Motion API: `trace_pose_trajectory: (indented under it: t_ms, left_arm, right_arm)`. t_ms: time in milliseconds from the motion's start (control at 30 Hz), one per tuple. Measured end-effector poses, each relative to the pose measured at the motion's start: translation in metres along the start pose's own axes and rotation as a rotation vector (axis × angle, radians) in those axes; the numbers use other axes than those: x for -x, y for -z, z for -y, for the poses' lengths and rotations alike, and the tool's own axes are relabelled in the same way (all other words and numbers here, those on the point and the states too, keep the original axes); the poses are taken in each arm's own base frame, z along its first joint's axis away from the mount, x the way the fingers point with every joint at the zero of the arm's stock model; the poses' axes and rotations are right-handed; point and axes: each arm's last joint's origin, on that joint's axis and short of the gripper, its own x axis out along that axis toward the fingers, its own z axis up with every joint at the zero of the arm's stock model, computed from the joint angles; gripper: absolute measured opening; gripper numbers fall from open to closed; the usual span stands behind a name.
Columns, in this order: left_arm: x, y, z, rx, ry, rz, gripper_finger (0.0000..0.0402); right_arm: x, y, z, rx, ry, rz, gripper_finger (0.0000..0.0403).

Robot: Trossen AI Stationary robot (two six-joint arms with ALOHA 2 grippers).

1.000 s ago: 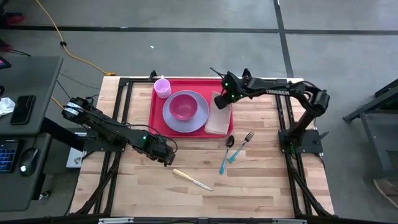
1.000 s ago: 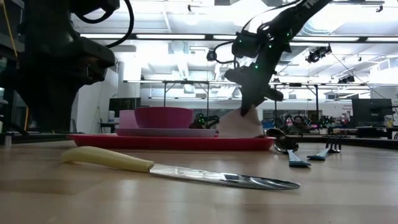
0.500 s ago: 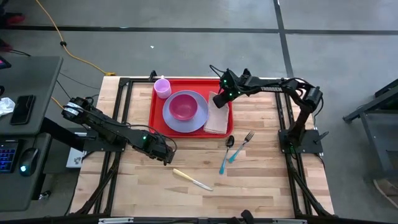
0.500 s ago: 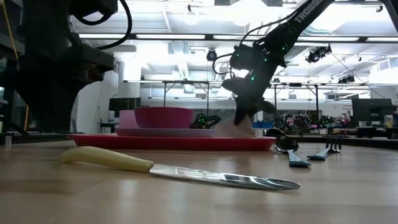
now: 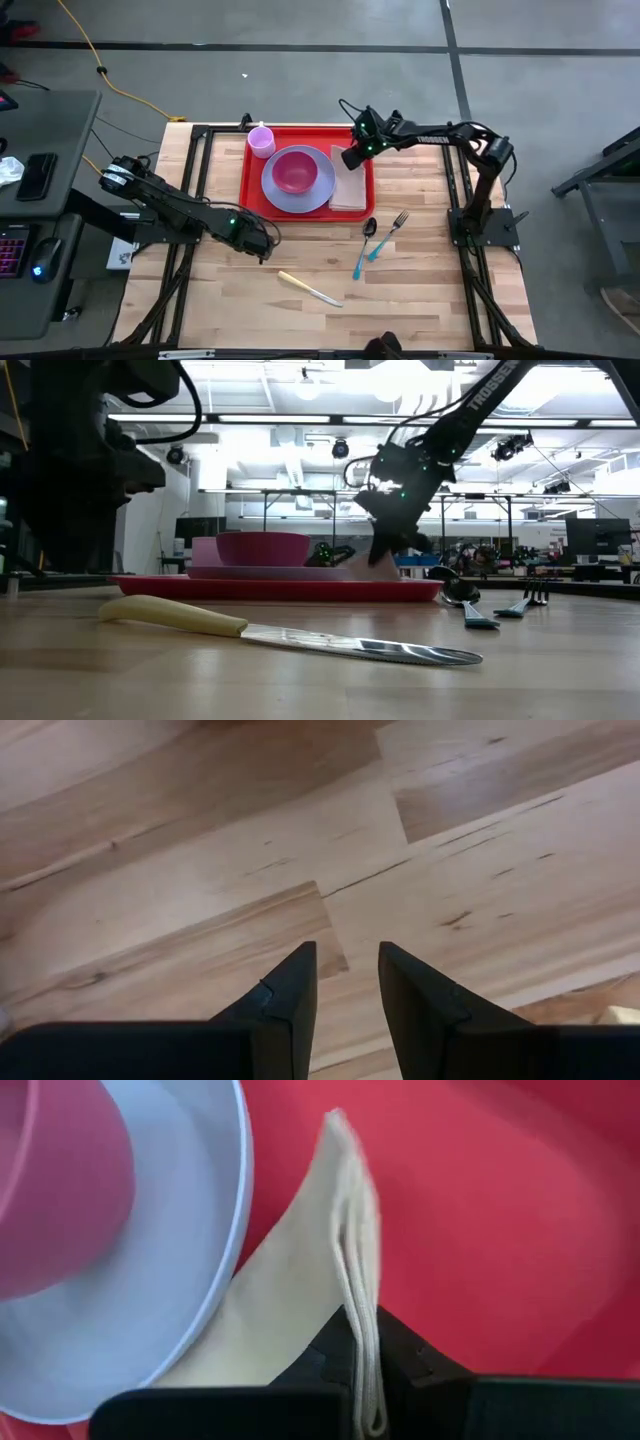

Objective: Set up tray
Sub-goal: Put the brown napkin on the red serving tray

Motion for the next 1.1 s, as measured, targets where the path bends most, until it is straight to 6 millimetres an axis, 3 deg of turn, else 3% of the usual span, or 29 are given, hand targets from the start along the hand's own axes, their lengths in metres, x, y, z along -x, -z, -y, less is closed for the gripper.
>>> trace_pose_trajectory:
  t_ms: [133, 533, 900, 1100]
  left_arm:
    - [0.0, 0.0001, -0.0028, -0.003, -0.029, -0.001, 0.0138]
    - [0.0003, -0.0001, -0.007, -0.008, -0.072, 0.005, 0.0138]
    - [0.0004, -0.0001, -0.0087, -0.01, -0.09, 0.005, 0.0138]
    - [0.0004, 0.0, -0.0087, -0.01, -0.09, 0.005, 0.0138]
  right_arm:
    - [-0.0083, 0.003, 0.0032, -0.024, 0.021, -0.02, 0.0]
    - [-0.0068, 0.0005, 0.0035, 0.009, 0.06, 0.014, 0.0006]
    - [-0.0066, 0.0001, 0.0041, 0.055, 0.079, 0.021, 0.0101]
    - [-0.0045, -0.0052, 0.0031, 0.101, 0.115, 0.047, 0.0127]
